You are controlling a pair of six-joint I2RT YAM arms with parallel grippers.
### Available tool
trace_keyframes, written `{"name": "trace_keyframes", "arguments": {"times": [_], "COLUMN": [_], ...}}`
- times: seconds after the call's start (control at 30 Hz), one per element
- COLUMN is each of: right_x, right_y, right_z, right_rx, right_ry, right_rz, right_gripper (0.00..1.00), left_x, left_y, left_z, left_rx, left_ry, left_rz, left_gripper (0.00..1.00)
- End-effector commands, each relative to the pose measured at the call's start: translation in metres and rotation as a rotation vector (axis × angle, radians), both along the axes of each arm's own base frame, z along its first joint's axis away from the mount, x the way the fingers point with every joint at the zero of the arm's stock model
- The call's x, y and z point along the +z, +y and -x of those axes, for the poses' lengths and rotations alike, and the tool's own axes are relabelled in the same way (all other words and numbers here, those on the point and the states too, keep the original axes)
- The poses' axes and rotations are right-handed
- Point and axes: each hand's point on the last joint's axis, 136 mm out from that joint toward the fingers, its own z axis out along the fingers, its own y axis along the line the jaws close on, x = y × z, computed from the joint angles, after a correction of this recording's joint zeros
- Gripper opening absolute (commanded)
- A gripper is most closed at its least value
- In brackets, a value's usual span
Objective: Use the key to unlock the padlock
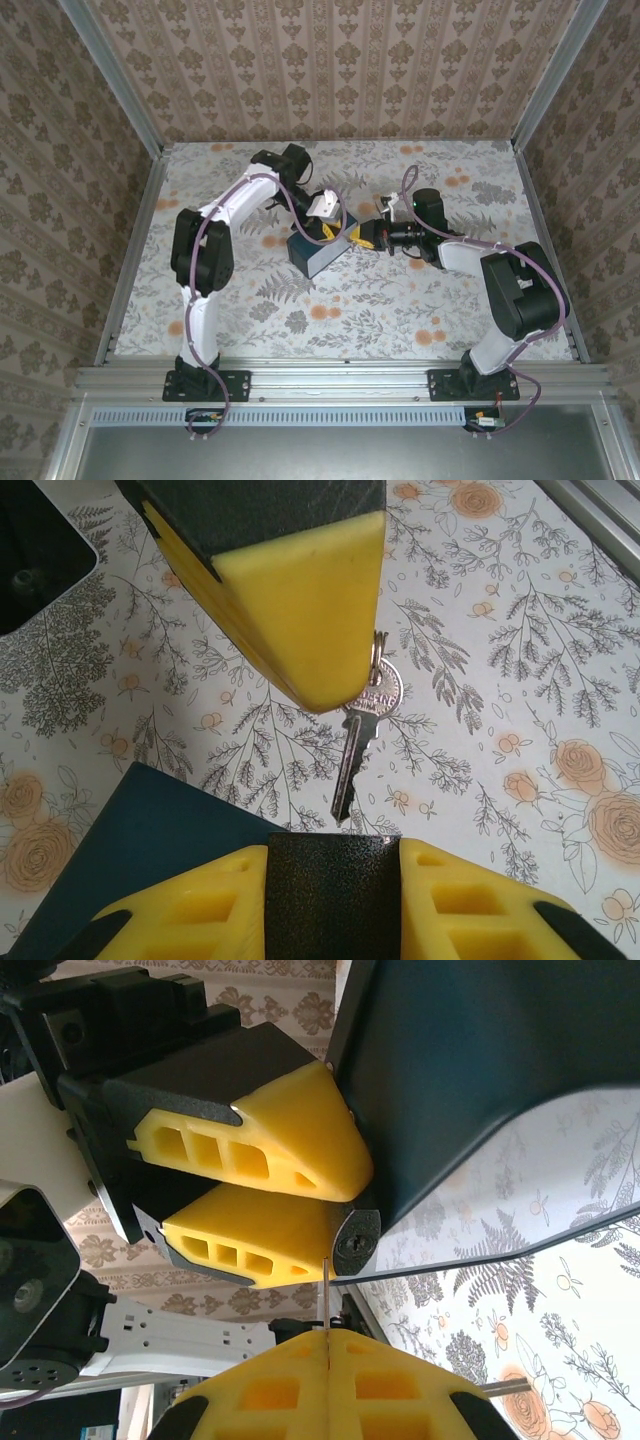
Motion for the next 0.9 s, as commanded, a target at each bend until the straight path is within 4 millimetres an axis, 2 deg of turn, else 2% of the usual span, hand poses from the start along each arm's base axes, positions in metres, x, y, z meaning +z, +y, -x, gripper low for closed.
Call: {"name": "trace_keyframes", "arguments": {"times": [0.0,0.63,0.87], "right_x": [0.006,-0.009,-0.008], "right_y": [0.004,-0.007,-0.002], "right_z": [-0.005,-0.003,-0.005], "right_rx": [0.007,-0.008,0.005], "right_ry": [-0.029,-0.009,-0.015], "right_rz": [-0.011,0.022,0.024], "right_gripper": [0.0,0.0,0.0], "left_x": [0.002,0.001,0.003], "left_y": [0.004,0.008,0.007], "left_z": [0.004,0.004,0.004], "left_rx": [0.012,0.025,0.024], "left_ry": [-0.002,-0.009,-0.011], "left_rz": [-0.008,-0.005,0.004], "left_gripper": [0.22,0.21,0.22]}}
